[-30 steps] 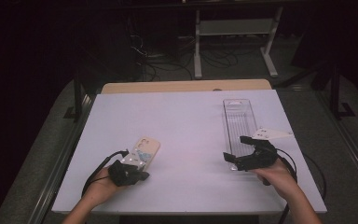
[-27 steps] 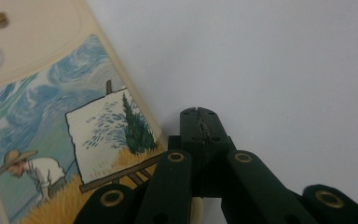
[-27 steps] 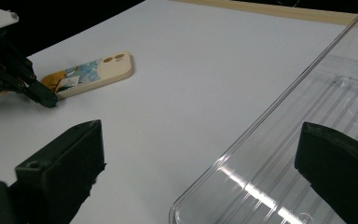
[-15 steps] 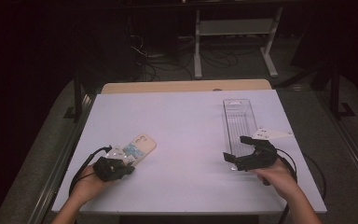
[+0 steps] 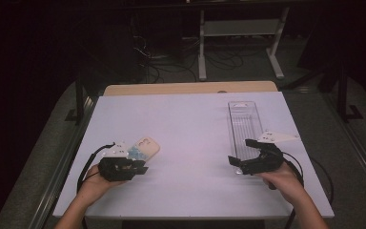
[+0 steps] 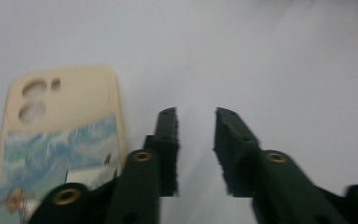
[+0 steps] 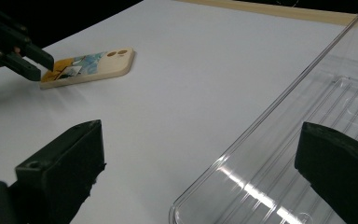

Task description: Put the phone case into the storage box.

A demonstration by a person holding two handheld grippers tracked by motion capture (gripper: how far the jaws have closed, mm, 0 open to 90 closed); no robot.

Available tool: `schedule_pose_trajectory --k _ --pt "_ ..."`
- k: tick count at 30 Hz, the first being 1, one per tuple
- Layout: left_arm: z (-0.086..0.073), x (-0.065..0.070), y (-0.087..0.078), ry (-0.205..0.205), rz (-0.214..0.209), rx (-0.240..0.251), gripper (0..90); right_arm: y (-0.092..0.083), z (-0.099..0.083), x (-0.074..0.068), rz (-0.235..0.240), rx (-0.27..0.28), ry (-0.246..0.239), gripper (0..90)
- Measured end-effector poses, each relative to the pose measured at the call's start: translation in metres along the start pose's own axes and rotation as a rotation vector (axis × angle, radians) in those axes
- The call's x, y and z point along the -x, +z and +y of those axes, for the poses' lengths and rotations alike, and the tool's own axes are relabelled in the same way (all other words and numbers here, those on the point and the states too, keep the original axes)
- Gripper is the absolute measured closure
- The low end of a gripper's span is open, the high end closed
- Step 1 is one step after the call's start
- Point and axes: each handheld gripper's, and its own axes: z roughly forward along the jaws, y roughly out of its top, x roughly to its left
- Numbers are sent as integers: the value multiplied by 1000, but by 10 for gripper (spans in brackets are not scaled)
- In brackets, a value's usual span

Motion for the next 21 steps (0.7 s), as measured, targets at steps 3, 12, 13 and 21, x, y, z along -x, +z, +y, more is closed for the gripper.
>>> schedule_pose_trajectory --k 3,12,13,21 --pt "4 2 0 8 -14 51 524 0 0 0 -1 1 -1 9" --pt "5 6 9 16 -23 76 45 0 0 0 -3 0 -4 9" --pt "4 6 9 25 -20 73 13 0 0 0 -3 0 -4 9" --pt "3 5 7 23 -12 88 0 0 0 0 -2 1 -4 9"
